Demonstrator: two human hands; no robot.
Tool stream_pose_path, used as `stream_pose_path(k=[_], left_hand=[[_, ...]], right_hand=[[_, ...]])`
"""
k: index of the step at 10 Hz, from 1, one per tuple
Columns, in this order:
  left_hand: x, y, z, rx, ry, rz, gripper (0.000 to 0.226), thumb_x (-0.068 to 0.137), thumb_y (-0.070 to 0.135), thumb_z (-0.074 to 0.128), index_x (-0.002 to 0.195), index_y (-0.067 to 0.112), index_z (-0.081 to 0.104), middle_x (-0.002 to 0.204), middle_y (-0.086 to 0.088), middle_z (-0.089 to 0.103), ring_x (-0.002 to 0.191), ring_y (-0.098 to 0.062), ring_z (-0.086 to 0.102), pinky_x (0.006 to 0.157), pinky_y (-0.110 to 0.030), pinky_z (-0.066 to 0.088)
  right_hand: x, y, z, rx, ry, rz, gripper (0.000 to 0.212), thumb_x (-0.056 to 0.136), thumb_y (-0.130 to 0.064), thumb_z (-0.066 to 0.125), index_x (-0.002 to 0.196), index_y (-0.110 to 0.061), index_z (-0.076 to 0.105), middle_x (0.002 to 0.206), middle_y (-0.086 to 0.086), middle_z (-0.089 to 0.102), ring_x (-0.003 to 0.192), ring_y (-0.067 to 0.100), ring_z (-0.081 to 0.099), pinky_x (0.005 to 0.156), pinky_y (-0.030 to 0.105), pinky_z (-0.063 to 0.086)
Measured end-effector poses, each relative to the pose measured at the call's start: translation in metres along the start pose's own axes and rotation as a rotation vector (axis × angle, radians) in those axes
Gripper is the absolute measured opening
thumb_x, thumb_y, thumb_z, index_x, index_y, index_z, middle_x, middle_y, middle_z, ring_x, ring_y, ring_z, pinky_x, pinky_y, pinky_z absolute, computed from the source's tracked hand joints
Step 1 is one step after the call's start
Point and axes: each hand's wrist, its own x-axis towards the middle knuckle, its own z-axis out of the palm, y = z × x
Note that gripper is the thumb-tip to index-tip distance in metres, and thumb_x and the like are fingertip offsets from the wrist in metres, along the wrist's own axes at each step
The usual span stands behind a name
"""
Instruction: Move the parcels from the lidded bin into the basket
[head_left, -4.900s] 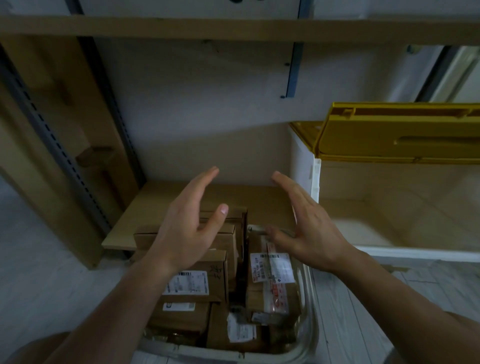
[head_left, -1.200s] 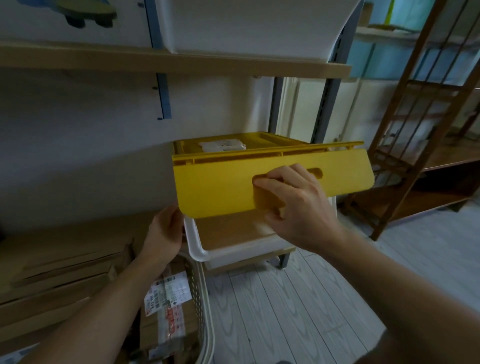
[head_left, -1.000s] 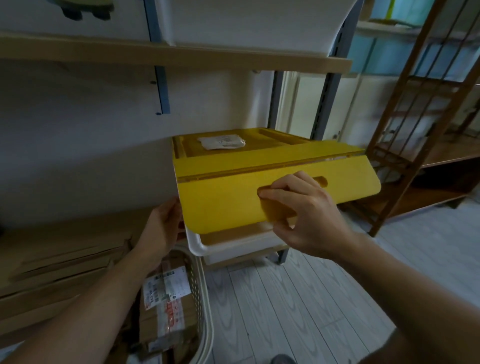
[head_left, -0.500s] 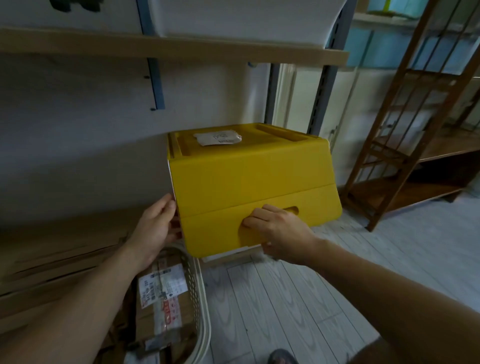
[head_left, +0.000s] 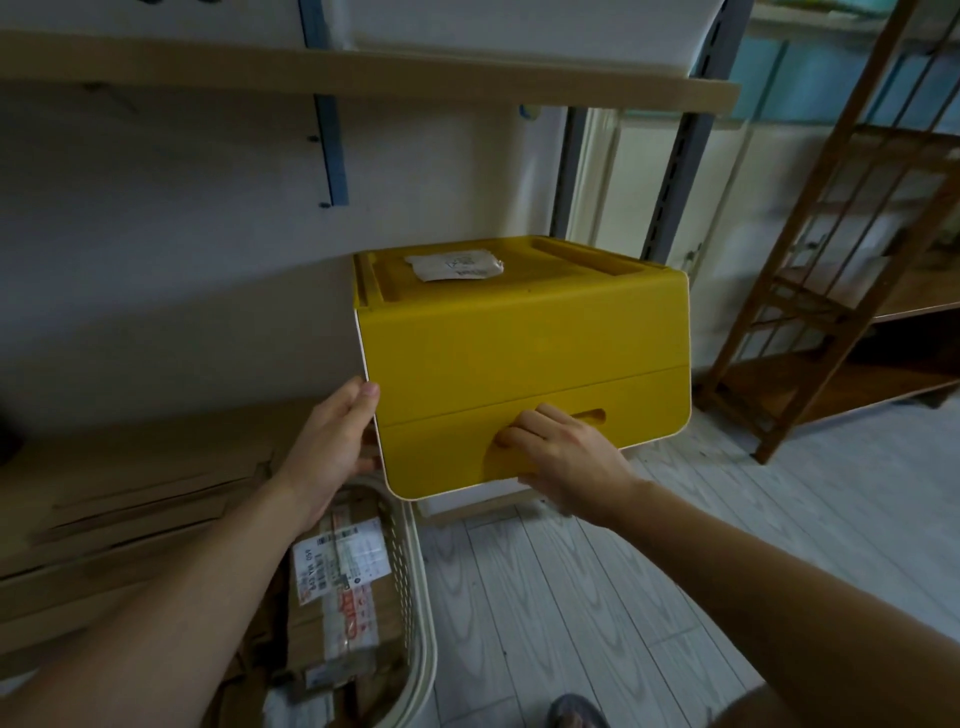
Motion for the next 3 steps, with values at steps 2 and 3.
stream_pose_path(k=[2, 3], left_hand=[[-0.016, 0.006, -0.010, 0.266, 0.020, 0.069, 0.048, 0.104, 0.049, 0.043, 0.146, 0.026, 0.048, 0.131, 0.006, 0.065, 0.117, -0.008, 0.062, 0.102, -0.039, 0.051], [-0.030, 0.012, -0.017, 0.522, 0.090, 0.207, 0.054, 0.103, 0.040, 0.047, 0.154, 0.028, 0.035, 0.126, 0.015, 0.055, 0.113, 0.004, 0.054, 0.095, -0.024, 0.047]], right_hand=[[0.011, -0.013, -0.027, 0.138, -0.012, 0.132, 0.041, 0.086, -0.041, 0.077, 0.120, -0.020, 0.066, 0.112, 0.000, 0.067, 0.105, 0.022, 0.061, 0.080, 0.038, 0.054], [0.024, -0.022, -0.041, 0.224, 0.074, 0.183, 0.046, 0.087, -0.040, 0.076, 0.128, -0.021, 0.064, 0.116, -0.002, 0.066, 0.109, 0.021, 0.060, 0.083, 0.038, 0.054]])
